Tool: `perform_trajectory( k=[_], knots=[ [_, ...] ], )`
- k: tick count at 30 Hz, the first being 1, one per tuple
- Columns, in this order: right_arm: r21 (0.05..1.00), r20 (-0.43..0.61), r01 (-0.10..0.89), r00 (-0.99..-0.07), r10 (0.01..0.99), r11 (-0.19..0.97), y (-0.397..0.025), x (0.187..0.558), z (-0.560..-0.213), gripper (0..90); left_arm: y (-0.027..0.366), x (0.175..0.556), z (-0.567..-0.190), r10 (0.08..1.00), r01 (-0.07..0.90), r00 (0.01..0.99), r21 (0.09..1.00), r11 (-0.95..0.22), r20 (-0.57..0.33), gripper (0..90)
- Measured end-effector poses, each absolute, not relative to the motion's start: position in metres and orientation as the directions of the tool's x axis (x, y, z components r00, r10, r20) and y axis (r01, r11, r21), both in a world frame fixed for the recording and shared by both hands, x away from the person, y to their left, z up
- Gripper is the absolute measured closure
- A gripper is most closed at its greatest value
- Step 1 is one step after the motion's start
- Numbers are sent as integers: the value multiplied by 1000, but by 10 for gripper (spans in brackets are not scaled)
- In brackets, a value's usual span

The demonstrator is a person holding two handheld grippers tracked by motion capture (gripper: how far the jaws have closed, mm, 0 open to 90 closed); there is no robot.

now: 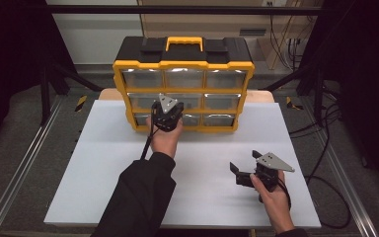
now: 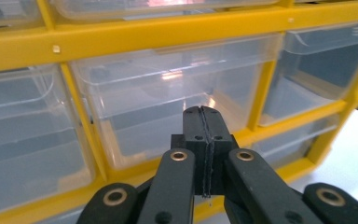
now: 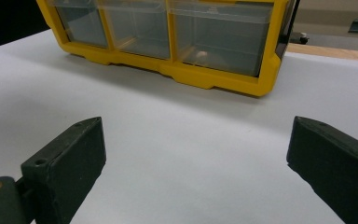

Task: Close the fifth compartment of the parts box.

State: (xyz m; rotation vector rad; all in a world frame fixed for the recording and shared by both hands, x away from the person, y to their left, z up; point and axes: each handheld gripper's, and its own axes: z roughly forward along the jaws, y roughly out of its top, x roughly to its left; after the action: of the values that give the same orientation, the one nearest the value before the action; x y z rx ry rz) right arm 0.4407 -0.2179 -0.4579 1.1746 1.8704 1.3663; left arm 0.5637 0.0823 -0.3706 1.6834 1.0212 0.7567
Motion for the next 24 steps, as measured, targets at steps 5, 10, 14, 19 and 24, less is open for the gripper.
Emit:
perform_trajectory(
  k=[5, 10, 14, 19, 24],
  knots=[
    [938, 70, 331, -477, 876, 105, -218, 440, -457, 50, 83, 554, -366, 872, 250, 488, 952, -175, 32, 897],
    [938, 74, 332, -475, 877, 101, -218, 441, -457, 51, 88, 537, -356, 854, 202, 517, 960, -191, 61, 729],
    [937, 76, 334, -477, 876, 100, -217, 442, -457, 51, 95, 524, -350, 825, 123, 551, 966, -229, 125, 433],
    [936, 69, 334, -484, 872, 111, -215, 443, -457, 51, 108, 515, -344, 824, 154, 562, 971, -185, 68, 205],
    [936, 74, 337, -483, 872, 107, -216, 443, -457, 50, 123, 512, -337, 829, 195, 559, 973, -125, -6, 104]
  ],
)
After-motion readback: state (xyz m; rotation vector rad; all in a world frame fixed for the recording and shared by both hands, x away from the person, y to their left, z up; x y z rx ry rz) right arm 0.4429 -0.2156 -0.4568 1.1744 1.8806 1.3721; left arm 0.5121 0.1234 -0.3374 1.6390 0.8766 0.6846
